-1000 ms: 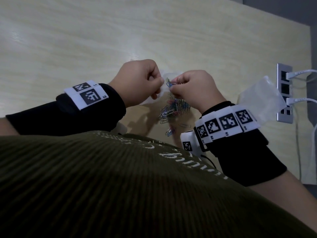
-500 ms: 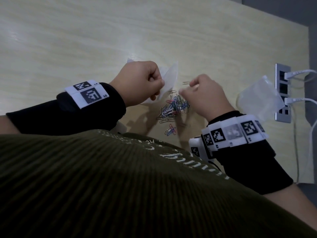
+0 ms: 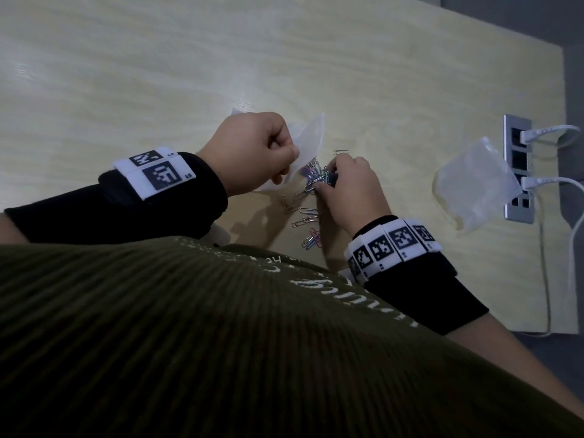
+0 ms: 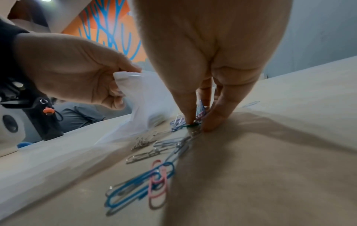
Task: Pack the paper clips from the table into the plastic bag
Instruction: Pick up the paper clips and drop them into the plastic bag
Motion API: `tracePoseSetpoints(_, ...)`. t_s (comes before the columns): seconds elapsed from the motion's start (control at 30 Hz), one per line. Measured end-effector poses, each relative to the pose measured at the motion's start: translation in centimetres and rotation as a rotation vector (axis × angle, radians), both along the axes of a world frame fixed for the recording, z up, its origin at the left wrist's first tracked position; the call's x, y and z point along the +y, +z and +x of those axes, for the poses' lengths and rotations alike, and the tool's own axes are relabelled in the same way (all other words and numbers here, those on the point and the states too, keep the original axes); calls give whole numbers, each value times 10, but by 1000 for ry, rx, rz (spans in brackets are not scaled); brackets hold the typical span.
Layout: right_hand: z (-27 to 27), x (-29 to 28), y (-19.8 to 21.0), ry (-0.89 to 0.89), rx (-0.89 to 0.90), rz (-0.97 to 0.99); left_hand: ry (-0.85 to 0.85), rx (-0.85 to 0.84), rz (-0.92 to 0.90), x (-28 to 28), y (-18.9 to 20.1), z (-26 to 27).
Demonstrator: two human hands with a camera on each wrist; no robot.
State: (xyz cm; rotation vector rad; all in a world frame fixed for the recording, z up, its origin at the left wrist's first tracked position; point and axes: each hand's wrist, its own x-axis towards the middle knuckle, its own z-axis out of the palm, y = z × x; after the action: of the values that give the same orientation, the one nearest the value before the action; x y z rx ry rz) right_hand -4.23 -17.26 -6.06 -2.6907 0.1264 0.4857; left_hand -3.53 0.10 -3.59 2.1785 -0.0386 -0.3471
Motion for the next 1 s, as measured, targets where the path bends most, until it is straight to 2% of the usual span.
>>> tracePoseSetpoints(0.13,5,-7,-5,-41,-32,63,25,7,-17,2,-1,1)
tracePoseSetpoints(0.27,10,-15,-4,-153,-22,226,34,-4,-11,4,-1,2)
tracePoseSetpoints(0.63,21,2,43,-286,-202,691,42,-3,-15,3,-3,2)
tracePoseSetpoints(0.8,20,20,35,-242,-159,560,32,-38,-31,2,1,0)
tracePoseSetpoints(1.0,27,15,28,-83,-139,227,57,-36,-51,3,0,-1)
